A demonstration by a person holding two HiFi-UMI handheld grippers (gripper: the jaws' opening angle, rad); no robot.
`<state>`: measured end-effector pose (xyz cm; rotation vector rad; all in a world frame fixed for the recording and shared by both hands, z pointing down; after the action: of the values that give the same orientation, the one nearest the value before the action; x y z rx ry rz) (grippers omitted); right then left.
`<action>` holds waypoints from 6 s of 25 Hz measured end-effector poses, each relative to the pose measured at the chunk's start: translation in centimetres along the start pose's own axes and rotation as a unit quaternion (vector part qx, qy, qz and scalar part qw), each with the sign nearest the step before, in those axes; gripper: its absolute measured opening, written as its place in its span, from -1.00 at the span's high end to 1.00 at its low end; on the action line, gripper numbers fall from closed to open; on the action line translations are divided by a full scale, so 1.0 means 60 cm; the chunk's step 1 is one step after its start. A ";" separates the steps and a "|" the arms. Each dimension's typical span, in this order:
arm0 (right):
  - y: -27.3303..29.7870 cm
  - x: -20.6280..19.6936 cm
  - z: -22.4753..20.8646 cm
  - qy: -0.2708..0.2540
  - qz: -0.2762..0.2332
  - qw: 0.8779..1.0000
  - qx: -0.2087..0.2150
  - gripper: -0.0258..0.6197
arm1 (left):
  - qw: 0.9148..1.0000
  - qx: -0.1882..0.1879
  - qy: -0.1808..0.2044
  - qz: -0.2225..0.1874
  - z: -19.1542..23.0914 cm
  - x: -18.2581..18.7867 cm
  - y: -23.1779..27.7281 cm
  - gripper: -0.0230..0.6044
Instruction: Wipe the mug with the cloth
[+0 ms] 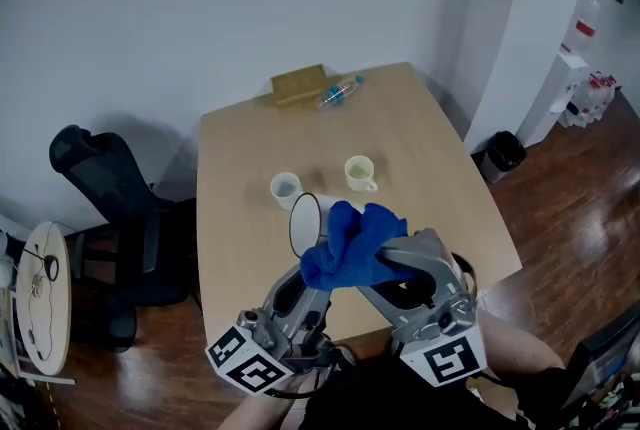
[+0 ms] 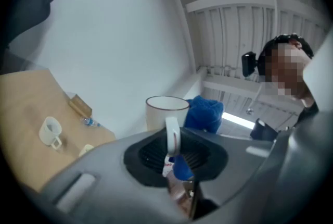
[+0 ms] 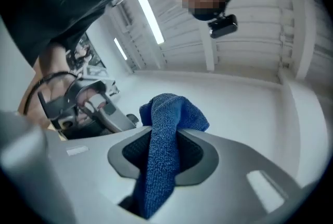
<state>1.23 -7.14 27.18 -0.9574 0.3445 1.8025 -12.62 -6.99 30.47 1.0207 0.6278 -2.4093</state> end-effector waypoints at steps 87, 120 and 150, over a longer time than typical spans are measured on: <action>-0.051 -0.102 0.118 0.838 -0.318 0.136 0.422 0.60 | 0.886 -0.418 0.134 0.148 -0.143 -0.038 -0.057 0.73; -0.086 -0.260 0.089 0.918 -0.282 0.279 -0.015 0.60 | 0.987 -0.008 0.159 0.030 -0.026 -0.057 -0.029 0.73; -0.042 -0.530 0.172 0.417 0.387 0.819 0.072 0.59 | 0.904 0.256 0.265 0.216 0.343 -0.239 -0.100 0.73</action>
<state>3.95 -20.33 57.85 -1.6172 1.5927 1.8799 -18.19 -10.63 55.39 1.8430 -0.1073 -1.9225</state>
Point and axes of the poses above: the fingertips, and each gripper's own axes: y forward along the fingers, z to its left, x out of its top, the point moved 7 cm from there along -y, backward along the fingers, and after that the axes turned 4 degrees about x, right-handed, at the moved point
